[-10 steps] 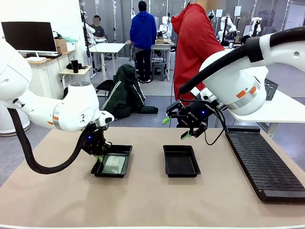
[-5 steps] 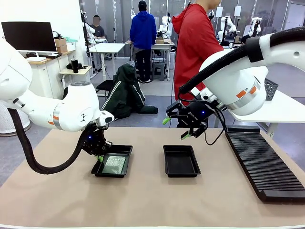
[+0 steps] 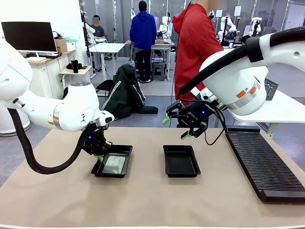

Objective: Inspect and transfer BCBs to ESD trays.
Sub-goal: Pick up the ESD tray and place it on the left side of the table.

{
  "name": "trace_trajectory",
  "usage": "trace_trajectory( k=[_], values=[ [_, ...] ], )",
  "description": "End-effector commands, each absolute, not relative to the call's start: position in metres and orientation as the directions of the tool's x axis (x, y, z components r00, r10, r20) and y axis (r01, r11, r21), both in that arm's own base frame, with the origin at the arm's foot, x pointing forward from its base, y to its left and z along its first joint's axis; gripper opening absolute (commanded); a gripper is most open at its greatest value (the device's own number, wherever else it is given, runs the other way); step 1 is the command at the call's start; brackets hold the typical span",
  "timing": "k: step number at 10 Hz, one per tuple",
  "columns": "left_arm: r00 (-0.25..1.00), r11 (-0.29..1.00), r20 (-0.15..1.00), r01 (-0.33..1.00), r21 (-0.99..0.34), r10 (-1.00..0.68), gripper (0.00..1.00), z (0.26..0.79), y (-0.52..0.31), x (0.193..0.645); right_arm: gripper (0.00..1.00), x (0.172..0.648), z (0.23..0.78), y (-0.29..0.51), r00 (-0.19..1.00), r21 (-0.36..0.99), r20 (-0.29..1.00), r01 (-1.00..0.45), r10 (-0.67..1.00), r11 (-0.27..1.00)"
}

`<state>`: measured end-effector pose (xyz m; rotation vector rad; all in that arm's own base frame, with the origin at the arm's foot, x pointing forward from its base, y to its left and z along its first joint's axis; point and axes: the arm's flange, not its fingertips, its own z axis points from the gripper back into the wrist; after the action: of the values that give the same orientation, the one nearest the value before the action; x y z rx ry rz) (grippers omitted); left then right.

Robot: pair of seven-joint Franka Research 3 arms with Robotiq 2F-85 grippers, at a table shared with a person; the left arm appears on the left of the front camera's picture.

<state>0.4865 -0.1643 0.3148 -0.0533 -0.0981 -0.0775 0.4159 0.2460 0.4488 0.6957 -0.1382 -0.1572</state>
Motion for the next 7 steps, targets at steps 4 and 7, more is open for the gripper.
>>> trace_trajectory(
  k=[4,7],
  values=[
    [0.991,0.984,0.129,0.066,-0.163,-0.045,0.03,0.329,-0.120,0.483,1.00,0.416,0.450,0.246,0.979,0.636,0.073,0.103,-0.192,0.765],
    [0.990,0.956,0.142,0.054,-0.288,-0.013,0.03,0.348,-0.057,0.487,1.00,0.416,0.450,0.246,0.979,0.636,0.073,0.103,-0.192,0.765]
  ],
)
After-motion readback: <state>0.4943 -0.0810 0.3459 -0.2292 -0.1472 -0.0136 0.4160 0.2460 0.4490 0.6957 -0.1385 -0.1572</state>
